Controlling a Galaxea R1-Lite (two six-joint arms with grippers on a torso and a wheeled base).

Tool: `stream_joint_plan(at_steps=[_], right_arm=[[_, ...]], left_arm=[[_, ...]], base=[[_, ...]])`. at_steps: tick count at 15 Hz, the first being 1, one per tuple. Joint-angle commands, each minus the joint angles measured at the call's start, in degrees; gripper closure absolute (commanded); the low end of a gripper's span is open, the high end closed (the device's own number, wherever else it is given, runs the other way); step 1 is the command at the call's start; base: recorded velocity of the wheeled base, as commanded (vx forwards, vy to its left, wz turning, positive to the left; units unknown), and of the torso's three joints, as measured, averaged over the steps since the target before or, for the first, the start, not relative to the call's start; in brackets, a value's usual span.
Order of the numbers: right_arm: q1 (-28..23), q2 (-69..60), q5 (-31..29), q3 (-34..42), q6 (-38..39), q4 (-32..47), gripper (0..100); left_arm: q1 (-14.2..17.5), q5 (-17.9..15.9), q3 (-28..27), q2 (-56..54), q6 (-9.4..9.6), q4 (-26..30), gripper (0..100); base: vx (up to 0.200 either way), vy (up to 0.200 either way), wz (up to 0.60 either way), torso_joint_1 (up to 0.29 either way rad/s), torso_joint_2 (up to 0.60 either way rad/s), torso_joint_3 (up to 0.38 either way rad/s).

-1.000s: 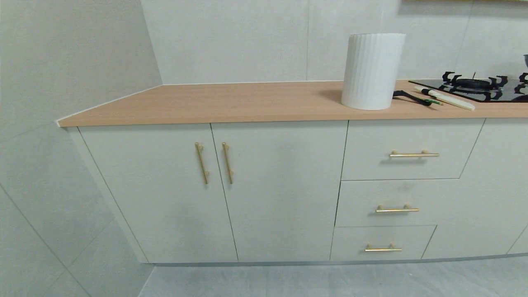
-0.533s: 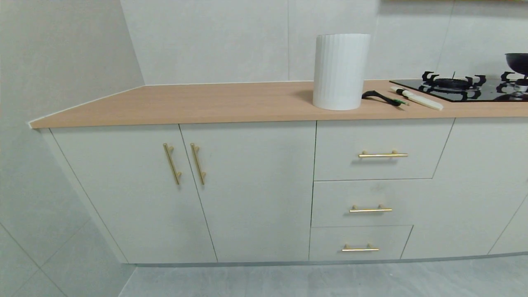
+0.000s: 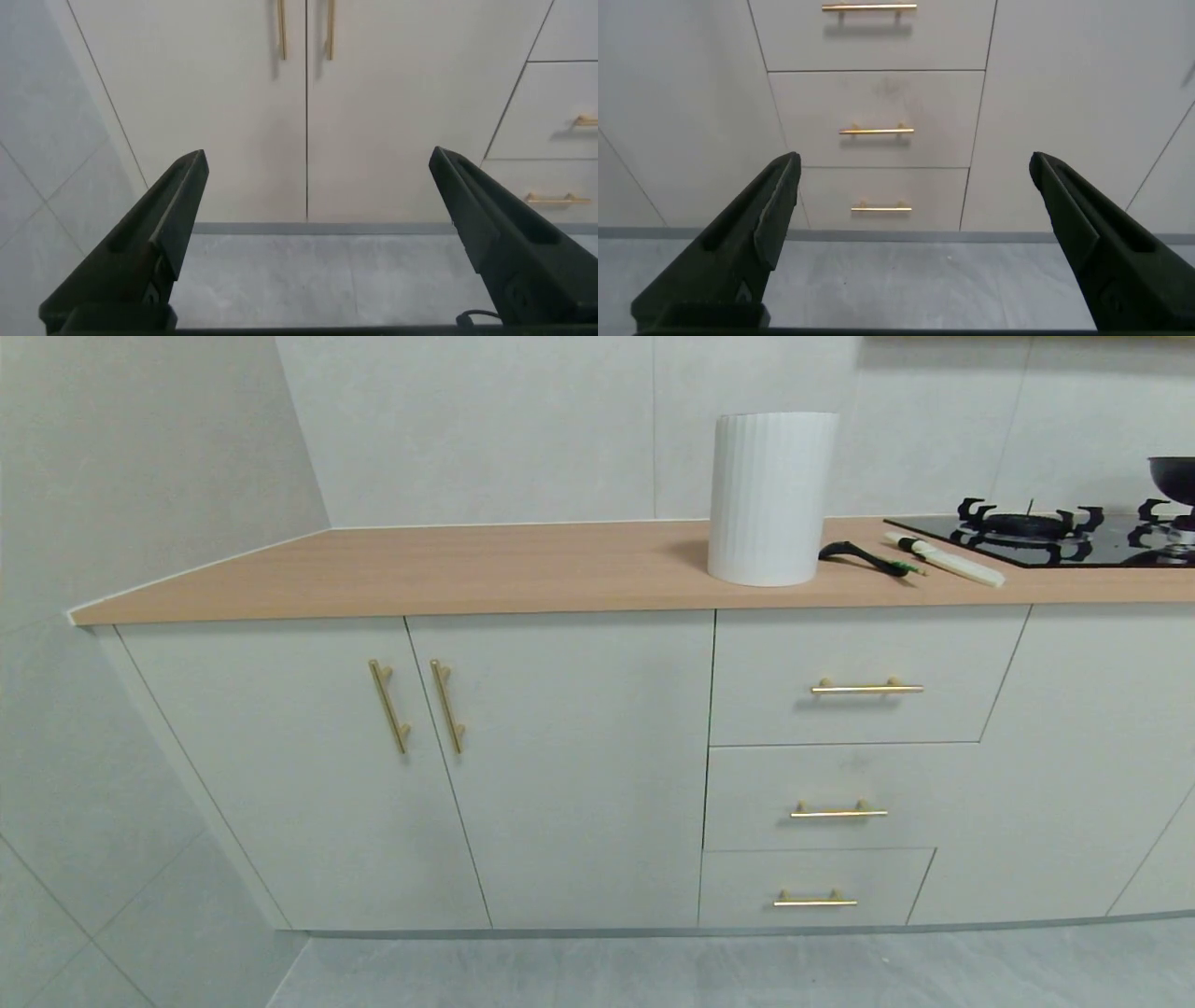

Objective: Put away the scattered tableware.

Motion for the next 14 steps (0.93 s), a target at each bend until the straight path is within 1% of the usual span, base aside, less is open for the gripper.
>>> stream_joint_plan(at_steps=[1,2,9,14], right_arm=[[0.01,0.07,0.03,0.00,-0.02,-0.02,0],[0.01,0.07,0.03,0.00,-0.11,-0.02,0],[0.01,0.07,0.03,0.00,-0.02,-0.02,0],[0.01,0.07,0.12,0.00,-0.28,-0.02,0]], left_arm=[[0.00,0.04,0.00,0.00,0.00,-0.01,0],[0.00,0.04,0.00,0.00,0.00,-0.01,0],[0.00,0.04,0.00,0.00,0.18,-0.01,0],[0.00,0.04,0.00,0.00,0.00,-0.01,0]], base=[[0.000,0.000,0.00,0.000,0.00,0.000],[0.000,0.000,0.00,0.000,0.00,0.000],[0.200,0.000,0.00,0.000,0.01,0.002],[0.000,0.000,0.00,0.000,0.00,0.000]])
